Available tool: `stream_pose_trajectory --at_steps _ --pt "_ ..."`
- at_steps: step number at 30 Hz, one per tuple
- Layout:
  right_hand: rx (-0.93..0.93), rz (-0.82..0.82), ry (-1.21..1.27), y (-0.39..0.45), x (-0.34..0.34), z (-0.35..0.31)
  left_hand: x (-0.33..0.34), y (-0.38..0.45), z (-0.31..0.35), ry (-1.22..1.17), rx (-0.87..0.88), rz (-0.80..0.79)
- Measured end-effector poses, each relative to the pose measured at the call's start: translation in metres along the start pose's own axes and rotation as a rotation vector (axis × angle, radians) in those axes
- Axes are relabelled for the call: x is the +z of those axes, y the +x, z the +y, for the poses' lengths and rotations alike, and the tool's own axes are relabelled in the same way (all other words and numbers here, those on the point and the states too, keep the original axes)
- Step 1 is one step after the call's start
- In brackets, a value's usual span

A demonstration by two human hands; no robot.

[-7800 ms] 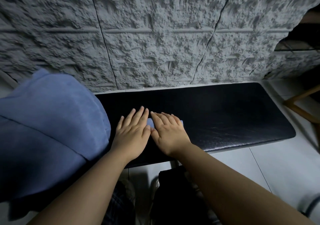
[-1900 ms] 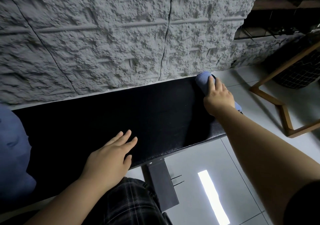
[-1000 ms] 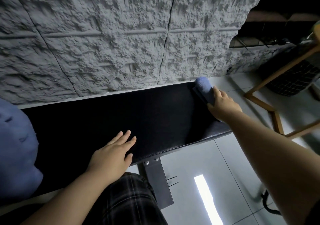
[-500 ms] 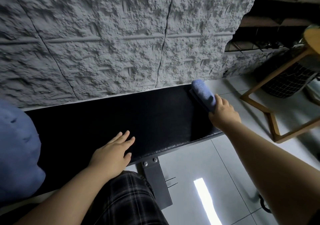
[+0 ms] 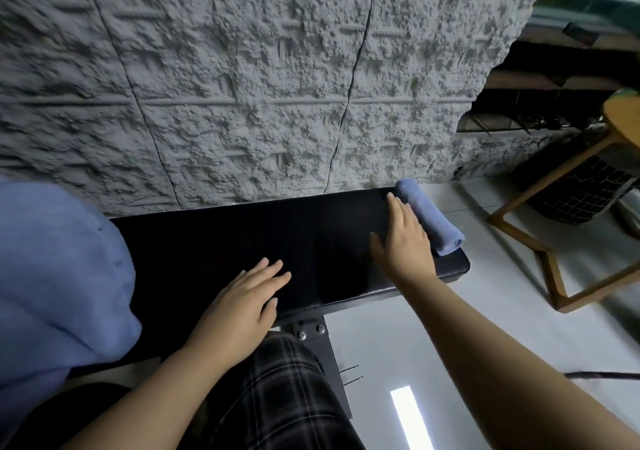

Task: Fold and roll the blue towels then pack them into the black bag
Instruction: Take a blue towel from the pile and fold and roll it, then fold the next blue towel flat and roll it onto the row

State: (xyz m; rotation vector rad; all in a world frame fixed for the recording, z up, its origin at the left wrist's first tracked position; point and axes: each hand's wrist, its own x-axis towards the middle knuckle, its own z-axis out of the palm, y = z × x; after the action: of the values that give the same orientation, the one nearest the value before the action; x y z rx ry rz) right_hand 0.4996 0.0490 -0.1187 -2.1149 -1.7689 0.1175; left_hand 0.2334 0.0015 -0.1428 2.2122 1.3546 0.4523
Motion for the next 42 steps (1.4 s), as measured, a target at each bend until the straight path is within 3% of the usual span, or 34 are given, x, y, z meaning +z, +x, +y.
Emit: stream_pose_trajectory --at_steps 6,12,15,20,22,24,28,31,38,42 --pt "-0.271 0.047 0.162 -0.037 -0.007 -0.089 -0.040 -0.030 -0.015 0.139 0.094 0.270" --pt "-0.404 -0.050 0.311 -0.074 -0.019 -0.174 -0.075 -0.075 -0.039 0.203 -0.115 0.449" --pt "-0.421 -0.142 0.360 -0.090 -0.020 -0.205 -0.092 -0.098 -0.050 0.161 -0.121 0.530" --pt "-0.493 -0.204 0.371 -0.107 -0.029 -0.236 -0.124 -0.123 -0.064 0.116 -0.247 0.849" --pt "-0.500 -0.208 0.375 -0.112 -0.032 -0.244 -0.128 -0.122 -0.066 0.271 -0.282 0.748" --pt "-0.487 -0.238 0.364 -0.117 -0.034 -0.251 -0.124 -0.117 -0.063 0.413 -0.304 0.540" --pt "-0.461 -0.296 0.382 -0.125 -0.041 -0.255 -0.128 -0.113 -0.068 0.492 -0.525 0.208" --pt "-0.440 -0.312 0.428 -0.130 -0.048 -0.252 -0.140 -0.120 -0.076 0.641 -0.541 -0.001" --pt "-0.388 -0.355 0.491 -0.140 -0.061 -0.245 -0.162 -0.112 -0.078 0.914 -0.516 -0.078" --pt "-0.375 -0.377 0.496 -0.145 -0.059 -0.251 -0.175 -0.112 -0.080 0.901 -0.444 0.049"
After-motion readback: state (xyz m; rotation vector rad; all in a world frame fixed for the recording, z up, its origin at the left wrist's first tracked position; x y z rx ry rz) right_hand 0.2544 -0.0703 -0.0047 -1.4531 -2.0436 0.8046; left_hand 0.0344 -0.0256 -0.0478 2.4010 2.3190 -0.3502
